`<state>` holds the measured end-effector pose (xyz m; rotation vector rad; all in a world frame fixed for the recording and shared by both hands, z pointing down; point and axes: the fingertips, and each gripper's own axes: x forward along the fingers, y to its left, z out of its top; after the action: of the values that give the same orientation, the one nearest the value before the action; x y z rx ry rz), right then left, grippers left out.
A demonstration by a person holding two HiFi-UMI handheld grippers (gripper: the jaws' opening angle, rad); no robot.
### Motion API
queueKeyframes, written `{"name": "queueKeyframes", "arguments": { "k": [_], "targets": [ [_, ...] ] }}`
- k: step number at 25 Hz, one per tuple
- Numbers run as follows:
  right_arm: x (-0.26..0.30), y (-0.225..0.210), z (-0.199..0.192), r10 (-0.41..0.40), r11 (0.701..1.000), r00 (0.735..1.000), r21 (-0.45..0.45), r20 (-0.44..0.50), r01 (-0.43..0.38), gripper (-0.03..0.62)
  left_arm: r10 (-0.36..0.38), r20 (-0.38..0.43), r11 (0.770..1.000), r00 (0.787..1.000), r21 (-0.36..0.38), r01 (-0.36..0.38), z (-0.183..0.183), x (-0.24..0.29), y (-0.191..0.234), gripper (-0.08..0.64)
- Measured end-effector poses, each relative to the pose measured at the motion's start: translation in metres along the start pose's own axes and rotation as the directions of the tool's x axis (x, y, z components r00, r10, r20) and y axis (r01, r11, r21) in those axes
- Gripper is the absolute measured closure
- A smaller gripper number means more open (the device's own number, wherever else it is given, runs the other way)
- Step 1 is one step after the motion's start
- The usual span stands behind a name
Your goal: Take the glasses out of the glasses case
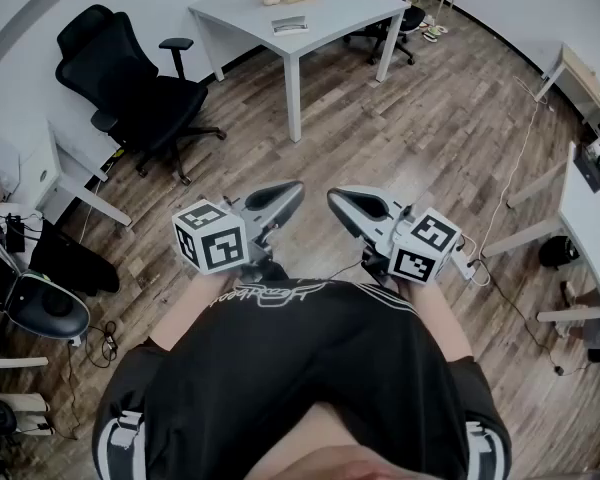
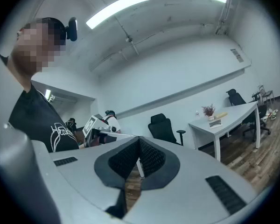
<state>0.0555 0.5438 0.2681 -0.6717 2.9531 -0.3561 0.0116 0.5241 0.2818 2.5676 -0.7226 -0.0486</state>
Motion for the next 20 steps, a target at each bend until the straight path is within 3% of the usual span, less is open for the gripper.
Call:
{"name": "queueKeyframes", "arguments": {
  "k": [9,16,20],
  "targets": [
    [-0.012,-0.005,-0.002,-0.007,1.000,1.000,0.028,0.009,0.006,0.584,0.015,-0.002,1.000,1.000,-0.011,-0.015,-0.003,0.006,-0.006,0.554],
    [-0.011,-0.013,0.000,0.004,0.994,0.997,0.112,0.077,-0.013,0.584,0.046,0.009,0.996,0.999,-0.077,-0.045,-0.014,0.001,0.012,0.554],
    [-0.015,-0.030,0.001,-0.012,0.975,0.990,0.221,0.139,-0.019,0.583,0.009,0.036,0.995,0.999,-0.097,-0.006,-0.012,0.008,0.014,0.554]
  ]
}}
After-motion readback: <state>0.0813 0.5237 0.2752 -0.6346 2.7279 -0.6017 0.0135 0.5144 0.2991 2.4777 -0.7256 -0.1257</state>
